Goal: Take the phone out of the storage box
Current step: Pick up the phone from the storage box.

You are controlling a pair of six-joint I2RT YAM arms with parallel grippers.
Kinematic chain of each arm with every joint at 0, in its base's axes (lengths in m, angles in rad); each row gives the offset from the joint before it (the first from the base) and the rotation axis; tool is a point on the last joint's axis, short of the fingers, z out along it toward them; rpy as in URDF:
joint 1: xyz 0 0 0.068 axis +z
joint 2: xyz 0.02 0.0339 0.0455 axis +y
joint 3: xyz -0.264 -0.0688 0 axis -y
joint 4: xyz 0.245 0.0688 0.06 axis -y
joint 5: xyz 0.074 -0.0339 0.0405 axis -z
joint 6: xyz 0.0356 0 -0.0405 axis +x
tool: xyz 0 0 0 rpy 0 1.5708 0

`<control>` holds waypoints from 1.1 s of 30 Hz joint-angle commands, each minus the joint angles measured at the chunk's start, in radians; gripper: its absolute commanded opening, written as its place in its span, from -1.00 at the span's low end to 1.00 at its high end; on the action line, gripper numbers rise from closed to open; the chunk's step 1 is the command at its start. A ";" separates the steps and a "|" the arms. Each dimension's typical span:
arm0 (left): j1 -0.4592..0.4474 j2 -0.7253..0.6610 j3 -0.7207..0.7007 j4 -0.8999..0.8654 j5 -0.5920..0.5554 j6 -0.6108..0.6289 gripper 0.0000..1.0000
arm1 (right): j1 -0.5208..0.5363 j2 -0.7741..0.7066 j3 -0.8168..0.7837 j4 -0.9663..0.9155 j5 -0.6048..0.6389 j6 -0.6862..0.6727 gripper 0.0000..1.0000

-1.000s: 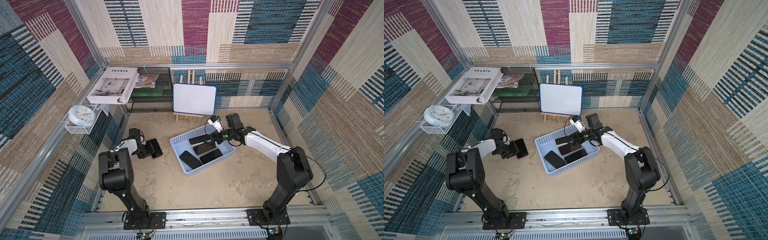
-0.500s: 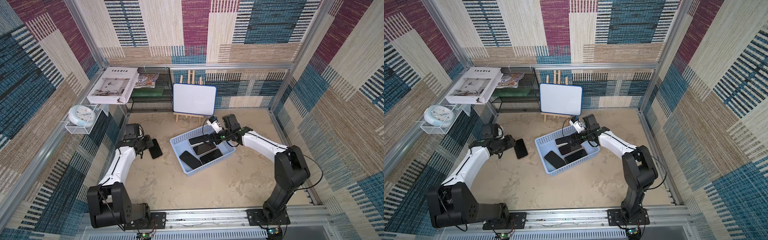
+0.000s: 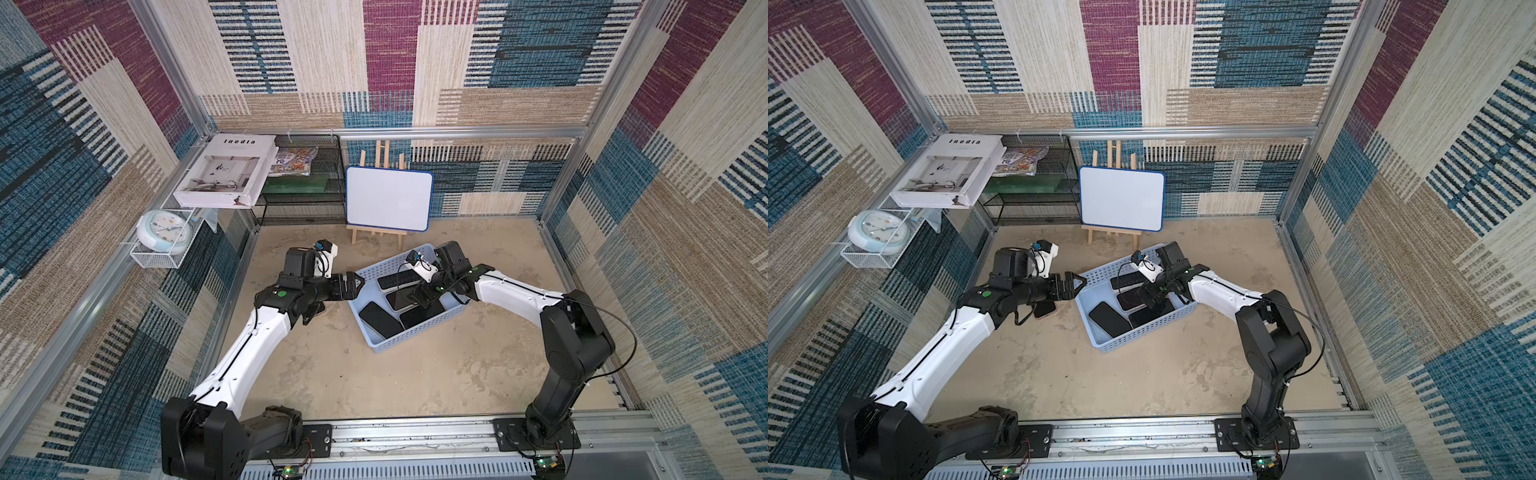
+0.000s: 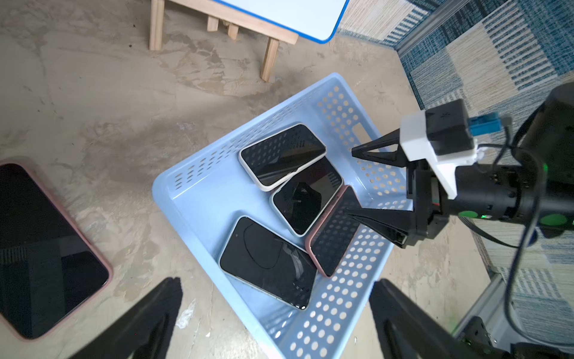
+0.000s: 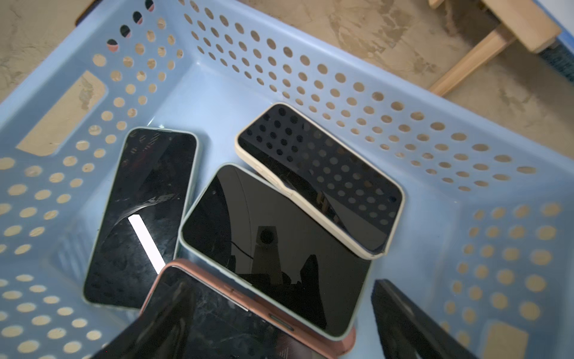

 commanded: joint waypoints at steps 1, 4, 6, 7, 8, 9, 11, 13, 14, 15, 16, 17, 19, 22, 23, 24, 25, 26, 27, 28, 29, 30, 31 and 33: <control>-0.011 -0.012 -0.017 0.060 0.026 -0.013 0.98 | 0.002 0.021 0.015 0.049 0.047 0.012 0.74; -0.026 -0.001 -0.031 0.089 0.036 -0.032 0.95 | 0.002 0.065 0.091 -0.019 0.026 0.138 0.68; -0.039 0.009 -0.032 0.095 0.028 -0.034 0.94 | 0.001 0.105 0.160 -0.072 0.021 0.280 0.64; -0.045 0.012 -0.031 0.095 0.021 -0.033 0.93 | 0.001 0.123 0.187 -0.091 0.025 0.349 0.64; -0.050 0.012 -0.033 0.097 0.016 -0.030 0.91 | 0.000 0.142 0.216 -0.111 0.033 0.433 0.61; -0.053 0.012 -0.033 0.098 0.017 -0.028 0.88 | 0.001 0.160 0.244 -0.131 0.025 0.492 0.58; -0.055 0.009 -0.032 0.100 0.018 -0.027 0.86 | 0.004 0.187 0.277 -0.153 0.054 0.592 0.58; -0.055 0.005 -0.030 0.096 0.021 -0.030 0.85 | 0.004 0.198 0.288 -0.165 0.121 0.673 0.59; -0.055 0.003 -0.025 0.090 0.024 -0.030 0.85 | 0.003 0.197 0.282 -0.162 0.164 0.720 0.61; -0.055 0.001 -0.021 0.082 0.027 -0.030 0.85 | 0.003 0.199 0.279 -0.166 0.192 0.758 0.61; -0.055 -0.003 -0.019 0.077 0.028 -0.030 0.85 | 0.002 0.202 0.280 -0.169 0.203 0.776 0.62; -0.055 -0.008 -0.018 0.075 0.031 -0.028 0.85 | 0.003 0.207 0.279 -0.174 0.212 0.797 0.65; -0.055 -0.020 -0.019 0.066 0.031 -0.025 0.85 | 0.002 0.219 0.278 -0.175 0.227 0.834 0.68; -0.055 -0.033 -0.016 0.049 0.030 -0.017 0.85 | 0.002 0.253 0.302 -0.187 0.235 0.859 0.66; -0.055 -0.037 -0.016 0.046 0.031 -0.016 0.85 | 0.001 0.268 0.316 -0.192 0.235 0.866 0.63; -0.056 -0.038 -0.014 0.040 0.032 -0.015 0.85 | 0.001 0.281 0.327 -0.191 0.230 0.872 0.61; -0.055 -0.040 -0.013 0.038 0.032 -0.014 0.85 | 0.001 0.294 0.337 -0.188 0.225 0.879 0.59; -0.055 -0.041 -0.014 0.036 0.032 -0.013 0.85 | 0.002 0.305 0.347 -0.185 0.228 0.894 0.58; -0.056 -0.040 -0.014 0.033 0.031 -0.011 0.85 | -0.001 0.313 0.353 -0.179 0.230 0.908 0.57; -0.056 -0.040 -0.013 0.031 0.032 -0.010 0.85 | -0.001 0.319 0.356 -0.175 0.230 0.915 0.57; -0.056 -0.040 -0.013 0.030 0.032 -0.007 0.85 | -0.001 0.328 0.365 -0.173 0.236 0.923 0.57; -0.056 -0.040 -0.012 0.026 0.030 -0.005 0.85 | -0.002 0.334 0.372 -0.169 0.238 0.931 0.58; -0.056 -0.040 -0.013 0.023 0.028 -0.004 0.85 | -0.004 0.341 0.377 -0.166 0.239 0.935 0.58; -0.055 -0.040 -0.011 0.014 0.022 0.002 0.85 | -0.007 0.360 0.395 -0.168 0.235 0.946 0.58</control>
